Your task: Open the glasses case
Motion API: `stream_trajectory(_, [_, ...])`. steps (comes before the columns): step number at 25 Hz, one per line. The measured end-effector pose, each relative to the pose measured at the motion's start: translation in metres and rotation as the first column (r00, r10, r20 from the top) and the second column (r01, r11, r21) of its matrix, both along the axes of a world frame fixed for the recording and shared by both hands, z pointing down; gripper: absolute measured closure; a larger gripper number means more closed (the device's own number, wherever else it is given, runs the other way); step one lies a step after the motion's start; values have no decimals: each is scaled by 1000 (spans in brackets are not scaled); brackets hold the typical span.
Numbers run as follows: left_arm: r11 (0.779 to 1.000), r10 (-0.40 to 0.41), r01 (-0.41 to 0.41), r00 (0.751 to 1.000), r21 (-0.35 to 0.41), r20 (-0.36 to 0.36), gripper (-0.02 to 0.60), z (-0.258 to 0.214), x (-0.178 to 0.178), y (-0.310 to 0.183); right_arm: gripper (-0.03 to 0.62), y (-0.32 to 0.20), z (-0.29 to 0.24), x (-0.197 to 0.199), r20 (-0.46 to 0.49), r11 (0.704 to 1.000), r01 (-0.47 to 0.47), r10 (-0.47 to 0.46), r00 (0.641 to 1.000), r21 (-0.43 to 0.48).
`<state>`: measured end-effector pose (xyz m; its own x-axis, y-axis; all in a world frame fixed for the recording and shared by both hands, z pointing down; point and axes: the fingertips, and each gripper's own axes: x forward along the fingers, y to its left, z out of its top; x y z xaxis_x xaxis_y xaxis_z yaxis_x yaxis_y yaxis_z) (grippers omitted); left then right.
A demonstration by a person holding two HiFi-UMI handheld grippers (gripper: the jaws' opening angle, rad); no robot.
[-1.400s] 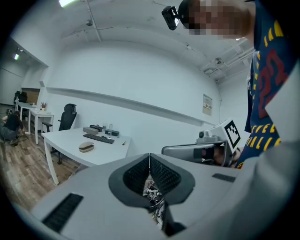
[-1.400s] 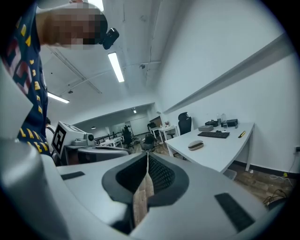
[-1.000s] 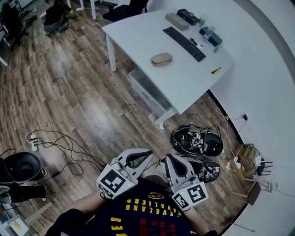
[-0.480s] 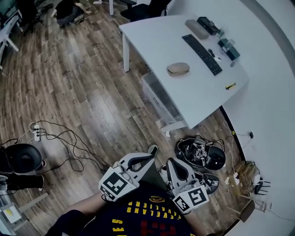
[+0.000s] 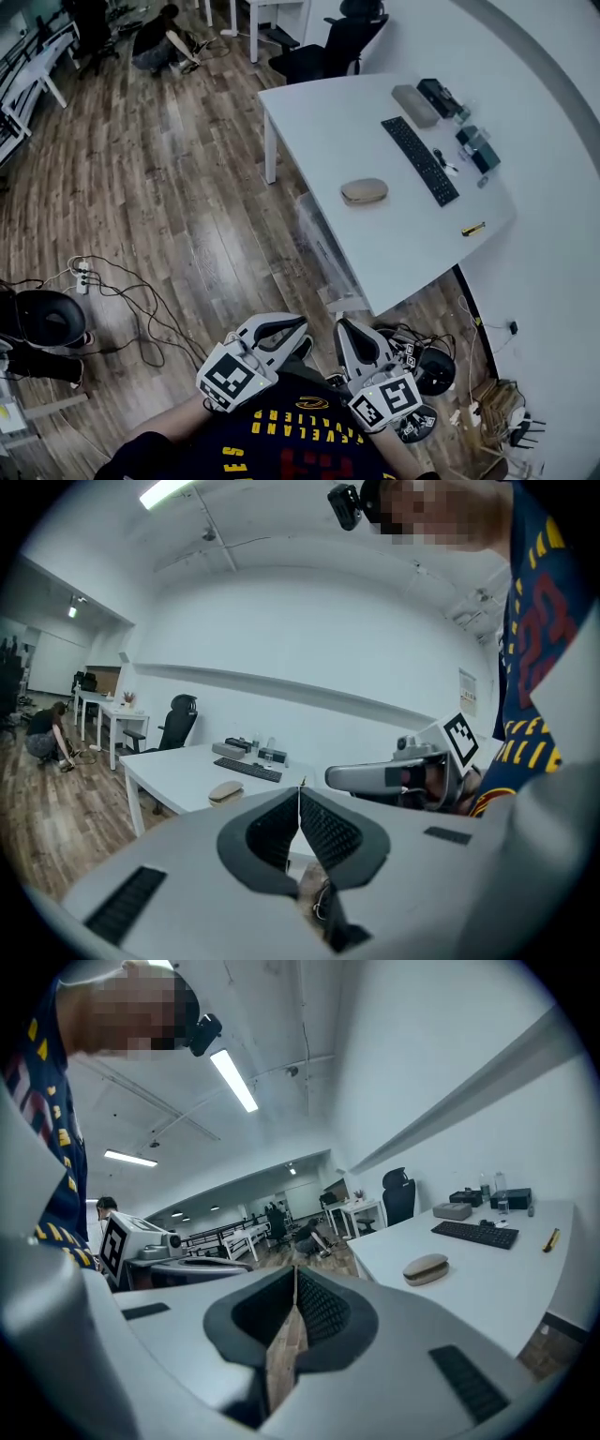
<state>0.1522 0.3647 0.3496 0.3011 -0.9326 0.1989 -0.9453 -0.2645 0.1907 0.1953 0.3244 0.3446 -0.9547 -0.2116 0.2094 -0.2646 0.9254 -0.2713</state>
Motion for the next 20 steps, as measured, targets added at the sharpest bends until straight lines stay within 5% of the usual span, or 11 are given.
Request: stream_trajectory(20, [991, -120, 126, 987, -50, 111, 568, -11, -9, -79, 572, -96, -5, -24, 111, 987, 141, -132, 985, -77])
